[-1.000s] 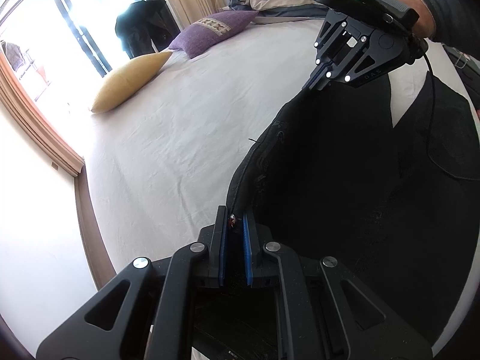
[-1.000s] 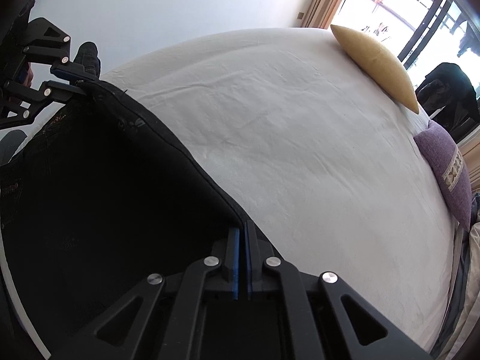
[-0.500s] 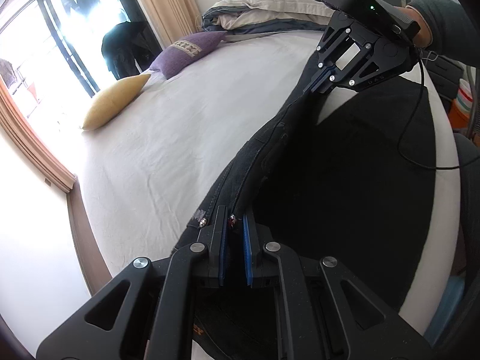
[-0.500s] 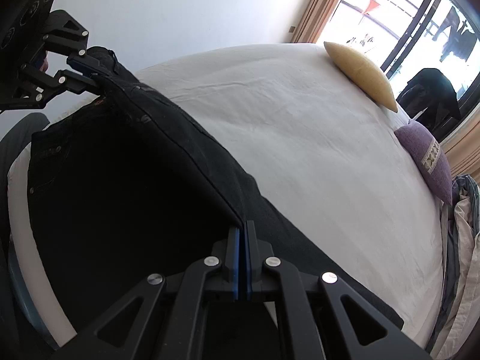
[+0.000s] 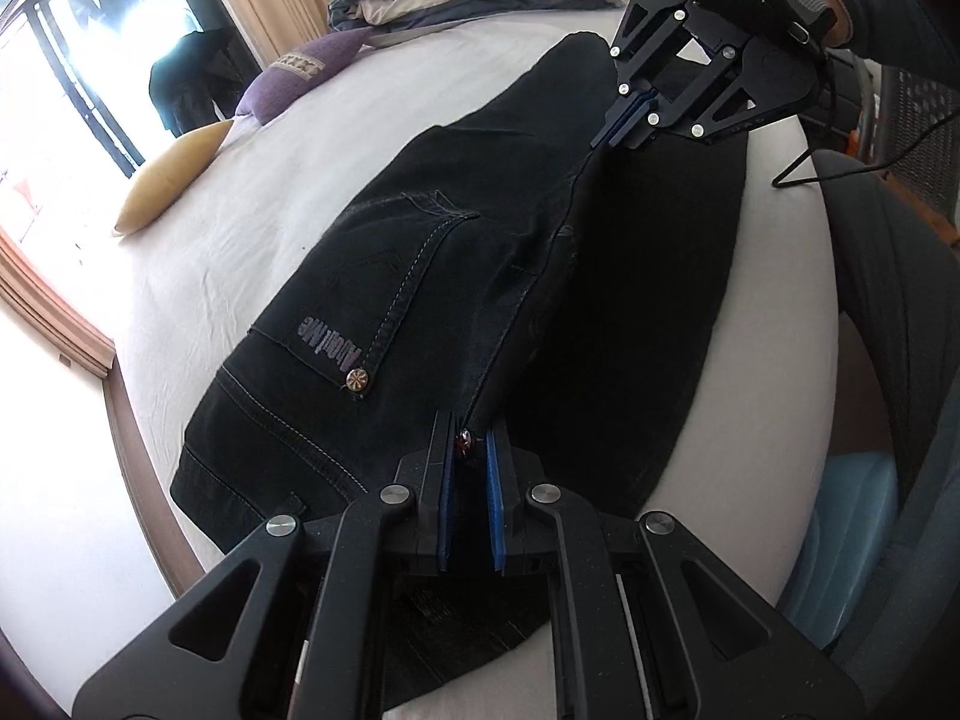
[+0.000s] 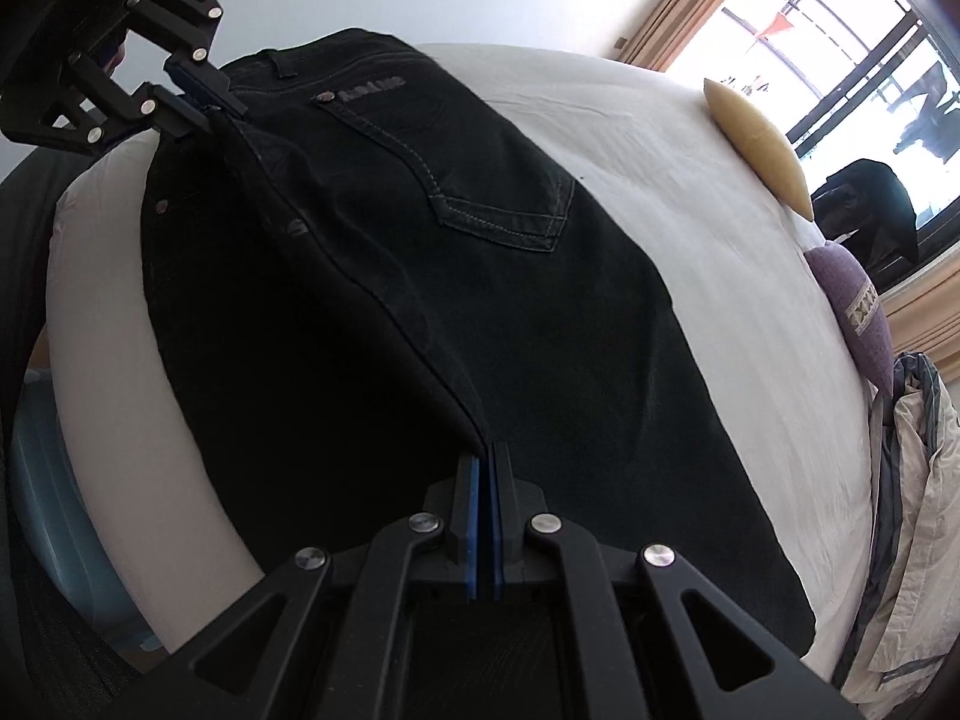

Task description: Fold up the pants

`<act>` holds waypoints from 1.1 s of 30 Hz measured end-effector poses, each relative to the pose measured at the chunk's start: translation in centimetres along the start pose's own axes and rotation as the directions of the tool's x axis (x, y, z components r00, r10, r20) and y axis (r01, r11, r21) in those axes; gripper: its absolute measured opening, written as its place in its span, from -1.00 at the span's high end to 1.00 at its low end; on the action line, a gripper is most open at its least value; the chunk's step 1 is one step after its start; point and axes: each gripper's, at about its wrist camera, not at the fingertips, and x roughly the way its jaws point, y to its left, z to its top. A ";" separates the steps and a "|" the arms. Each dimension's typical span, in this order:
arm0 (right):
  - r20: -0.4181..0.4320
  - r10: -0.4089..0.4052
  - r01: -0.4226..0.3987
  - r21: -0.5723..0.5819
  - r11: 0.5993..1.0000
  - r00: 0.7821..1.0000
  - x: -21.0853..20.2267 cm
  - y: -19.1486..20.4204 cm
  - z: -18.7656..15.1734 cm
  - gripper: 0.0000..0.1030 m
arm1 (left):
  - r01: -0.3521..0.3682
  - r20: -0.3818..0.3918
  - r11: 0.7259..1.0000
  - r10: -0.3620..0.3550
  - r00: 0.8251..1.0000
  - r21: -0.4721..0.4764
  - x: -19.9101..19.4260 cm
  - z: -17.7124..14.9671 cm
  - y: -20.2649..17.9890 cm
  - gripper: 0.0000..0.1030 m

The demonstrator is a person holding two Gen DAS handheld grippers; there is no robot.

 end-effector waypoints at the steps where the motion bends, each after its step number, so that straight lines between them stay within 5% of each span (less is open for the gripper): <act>1: -0.008 0.002 -0.002 -0.008 1.000 1.000 0.1 0.6 -0.2 0.94 | 0.005 -0.006 1.000 -0.005 1.000 -0.002 -0.1 -0.6 -0.4 0.85; 14: -0.080 -0.003 -0.002 -0.068 0.998 0.997 0.1 4.4 -0.3 0.94 | 0.104 -0.028 0.995 -0.104 0.994 -0.007 1.4 -3.3 -0.6 0.85; 33: -0.096 -0.021 0.018 -0.034 0.999 0.995 1.5 7.3 -2.5 0.93 | 0.088 -0.033 0.994 -0.085 0.996 0.071 2.9 -4.3 -1.8 0.85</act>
